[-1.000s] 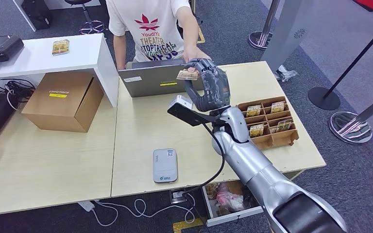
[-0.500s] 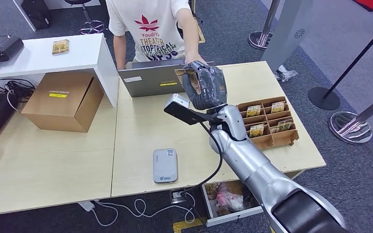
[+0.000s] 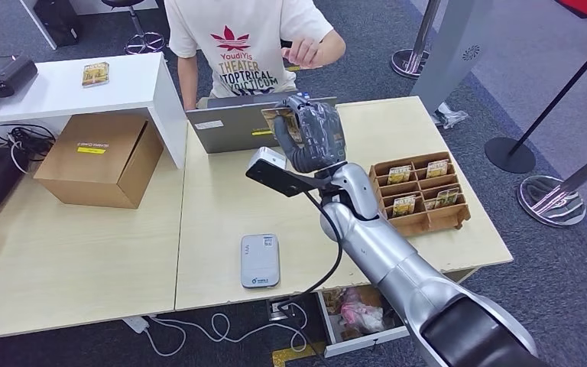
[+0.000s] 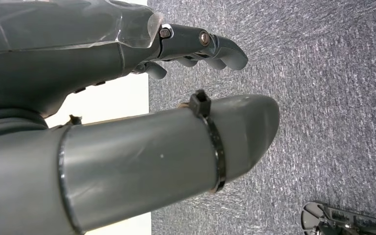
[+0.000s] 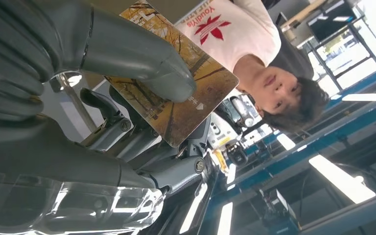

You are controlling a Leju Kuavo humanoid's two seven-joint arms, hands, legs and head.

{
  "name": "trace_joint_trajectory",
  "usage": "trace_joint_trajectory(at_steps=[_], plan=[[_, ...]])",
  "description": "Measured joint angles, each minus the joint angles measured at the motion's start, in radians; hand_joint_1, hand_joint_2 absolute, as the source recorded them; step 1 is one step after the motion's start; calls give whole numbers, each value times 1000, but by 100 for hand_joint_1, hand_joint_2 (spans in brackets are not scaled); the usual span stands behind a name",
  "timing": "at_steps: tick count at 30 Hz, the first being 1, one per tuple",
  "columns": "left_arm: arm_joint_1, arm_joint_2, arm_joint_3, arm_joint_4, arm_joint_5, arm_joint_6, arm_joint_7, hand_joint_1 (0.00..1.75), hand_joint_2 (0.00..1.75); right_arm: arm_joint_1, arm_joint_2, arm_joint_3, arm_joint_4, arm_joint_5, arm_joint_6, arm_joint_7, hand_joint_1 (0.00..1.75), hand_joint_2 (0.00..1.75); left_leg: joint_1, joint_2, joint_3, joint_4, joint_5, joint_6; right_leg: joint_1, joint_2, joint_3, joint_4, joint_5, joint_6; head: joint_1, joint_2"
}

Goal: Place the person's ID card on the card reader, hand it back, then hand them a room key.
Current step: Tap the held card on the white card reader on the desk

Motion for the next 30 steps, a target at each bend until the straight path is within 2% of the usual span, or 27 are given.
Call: trace_joint_trajectory(at_steps=[12, 25, 30], plan=[[0, 2, 0, 0, 0, -8, 1, 0, 0, 0, 15, 32, 15, -264, 280, 0, 175, 175, 0, 0, 0, 0, 0, 0, 0, 0, 0, 0, 0, 0, 0, 0], [1, 3, 2, 0, 0, -28, -20, 0, 0, 14, 12, 120, 94, -409, 470, 41, 175, 175, 0, 0, 0, 0, 0, 0, 0, 0, 0, 0, 0, 0, 0, 0], [2, 5, 2, 0, -1, -36, -30, 0, 0, 22, 6, 148, 123, -429, 489, 48, 175, 175, 0, 0, 0, 0, 0, 0, 0, 0, 0, 0, 0, 0, 0, 0]])
